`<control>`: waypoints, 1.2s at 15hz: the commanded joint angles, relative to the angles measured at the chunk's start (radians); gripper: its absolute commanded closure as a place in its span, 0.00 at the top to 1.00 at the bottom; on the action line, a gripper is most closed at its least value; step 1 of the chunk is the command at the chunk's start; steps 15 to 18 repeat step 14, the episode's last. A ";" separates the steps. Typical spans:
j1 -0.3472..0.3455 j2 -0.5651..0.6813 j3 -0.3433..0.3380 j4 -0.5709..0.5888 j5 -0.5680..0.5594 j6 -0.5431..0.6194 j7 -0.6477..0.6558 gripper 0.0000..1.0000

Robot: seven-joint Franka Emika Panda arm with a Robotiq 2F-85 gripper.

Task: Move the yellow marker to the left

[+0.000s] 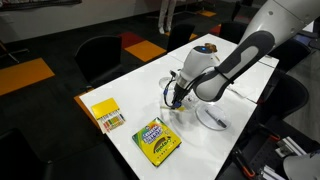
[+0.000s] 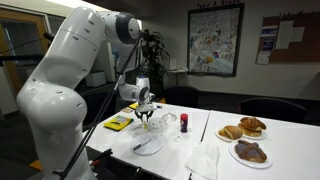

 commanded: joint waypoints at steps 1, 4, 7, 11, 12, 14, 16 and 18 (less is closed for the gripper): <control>0.000 -0.010 -0.004 0.008 -0.030 -0.013 -0.014 0.69; -0.018 -0.061 0.010 -0.021 -0.022 -0.057 -0.015 0.90; -0.103 -0.114 0.088 -0.052 0.014 -0.120 -0.096 1.00; -0.137 -0.268 0.082 -0.095 0.089 -0.281 -0.125 1.00; -0.135 -0.315 0.066 -0.103 0.113 -0.326 -0.128 1.00; -0.123 -0.378 0.035 -0.108 0.157 -0.398 -0.148 1.00; -0.123 -0.378 0.035 -0.108 0.157 -0.398 -0.148 1.00; -0.123 -0.378 0.035 -0.108 0.157 -0.398 -0.148 1.00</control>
